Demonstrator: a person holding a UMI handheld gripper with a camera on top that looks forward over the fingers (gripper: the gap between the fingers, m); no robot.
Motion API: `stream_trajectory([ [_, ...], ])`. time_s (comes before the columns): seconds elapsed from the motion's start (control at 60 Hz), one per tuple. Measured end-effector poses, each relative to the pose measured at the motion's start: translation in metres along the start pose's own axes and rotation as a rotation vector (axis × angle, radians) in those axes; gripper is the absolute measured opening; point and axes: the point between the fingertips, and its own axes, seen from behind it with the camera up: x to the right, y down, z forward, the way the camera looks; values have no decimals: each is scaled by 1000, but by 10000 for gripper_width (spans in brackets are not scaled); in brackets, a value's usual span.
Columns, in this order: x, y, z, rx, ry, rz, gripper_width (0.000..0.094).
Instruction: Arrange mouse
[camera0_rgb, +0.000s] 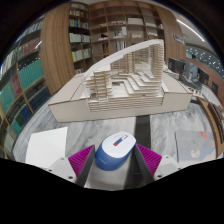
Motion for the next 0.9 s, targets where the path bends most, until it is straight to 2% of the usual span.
stream_trajectory([
  [0.133, -1, 4, 0, -41, 20, 9, 838],
  [0.283, -4, -1, 1, -47, 30, 94, 832],
  [0.55, 5, -18, 28, -22, 132, 42, 819],
  [0.583, 6, -18, 30, -22, 135, 48, 792],
  [0.6, 7, -21, 31, -12, 143, 56, 830],
  [0.617, 10, -20, 30, -15, 152, 58, 770],
  [0.633, 12, -19, 30, -17, 161, 63, 671],
  [0.667, 14, -19, 30, -13, 164, 69, 623],
  [0.717, 16, -19, 28, 0, 154, 69, 593],
  [0.8, 17, -19, 27, 5, 137, 50, 481],
  [0.9, 7, -20, 13, -2, 61, 6, 433],
])
